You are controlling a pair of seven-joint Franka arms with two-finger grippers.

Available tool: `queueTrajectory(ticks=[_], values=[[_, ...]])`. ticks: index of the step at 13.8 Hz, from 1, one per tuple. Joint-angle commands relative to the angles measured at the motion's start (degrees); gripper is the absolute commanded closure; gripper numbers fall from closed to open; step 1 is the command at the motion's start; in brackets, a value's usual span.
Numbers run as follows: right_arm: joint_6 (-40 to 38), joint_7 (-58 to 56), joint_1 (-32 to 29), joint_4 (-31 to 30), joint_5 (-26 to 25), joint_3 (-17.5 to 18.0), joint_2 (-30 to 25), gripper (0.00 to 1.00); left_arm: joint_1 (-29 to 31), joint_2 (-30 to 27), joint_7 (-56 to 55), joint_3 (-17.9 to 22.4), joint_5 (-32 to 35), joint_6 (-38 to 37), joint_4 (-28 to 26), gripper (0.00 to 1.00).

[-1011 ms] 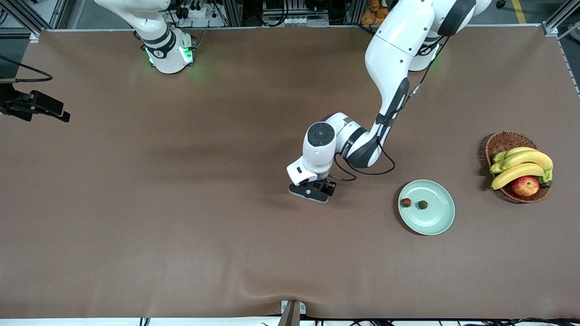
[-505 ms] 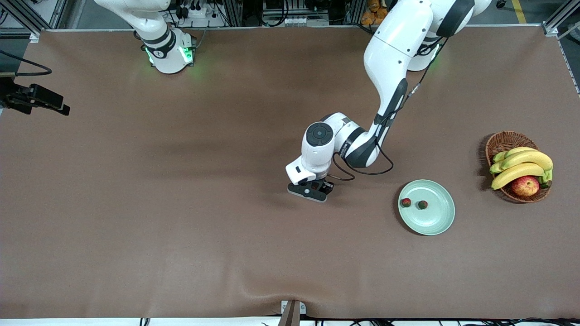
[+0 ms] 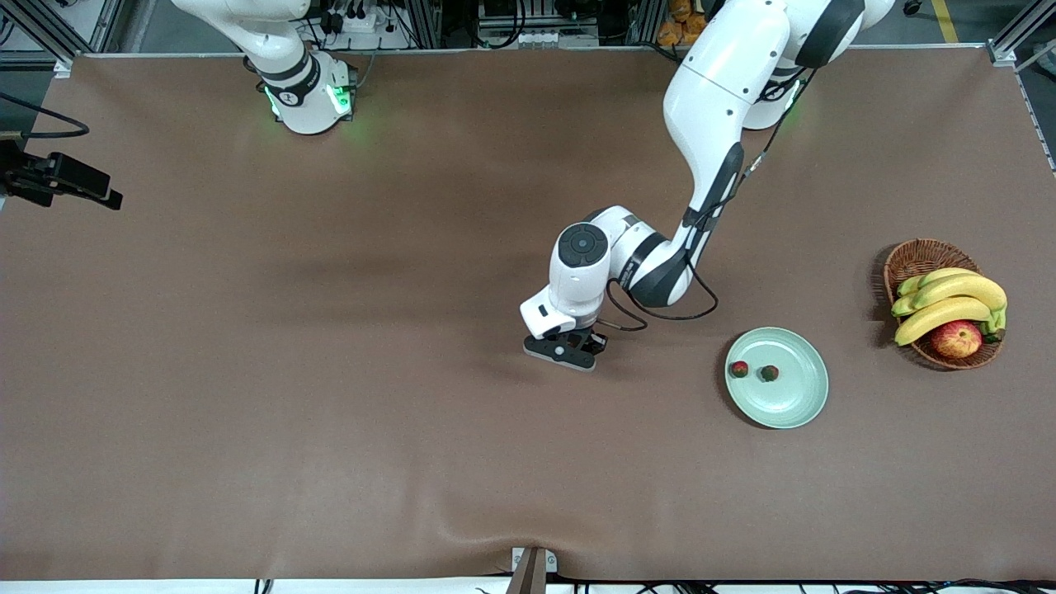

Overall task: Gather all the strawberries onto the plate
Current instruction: 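Carry the strawberry onto the plate and open the left gripper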

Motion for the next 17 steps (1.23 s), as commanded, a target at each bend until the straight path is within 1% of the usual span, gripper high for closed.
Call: queueTrajectory(ticks=[1,4,8,10,12,14,15,16,17], values=[[0.2,0.6,-1.0,-1.7,-1.0,0.9,-1.7,0.00,2.9,-4.9,0.7,-0.2,1.9,-5.5,-0.4,1.00],[0.2,0.6,-1.0,-1.7,-1.0,0.9,-1.6,0.00,7.2,-8.8,10.0,-0.3,1.4,-11.2,-1.3,1.00],[0.2,0.6,-1.0,-1.8,-1.0,0.9,-1.5,0.00,18.0,-14.5,23.2,-1.2,1.3,-12.1,-7.8,1.00],[0.2,0.5,-1.0,-1.8,-1.0,0.9,-1.4,0.00,23.4,-15.7,28.5,-2.3,1.2,-12.1,-11.2,1.00],[0.3,0.5,-1.0,-1.7,-1.0,0.9,-1.4,0.00,29.2,-15.1,32.9,-4.0,1.4,-11.8,-11.6,1.00],[0.3,0.5,-1.1,-1.8,-1.0,0.9,-1.3,0.00,33.0,-12.2,42.6,-4.4,1.3,-8.0,-11.3,1.00],[0.3,0.5,-1.2,-1.7,-1.1,0.8,-1.3,0.00,33.9,-11.1,44.9,-4.3,1.3,-5.7,-11.3,0.96],[0.3,0.5,-1.2,-1.7,-1.1,0.8,-1.3,0.00,34.8,-10.5,45.2,-4.4,1.3,-4.9,-11.4,0.90],[0.3,0.5,-1.2,-1.6,-1.1,0.8,-1.3,0.00,35.0,-10.0,45.7,-4.3,1.4,-4.4,-11.3,0.89]])
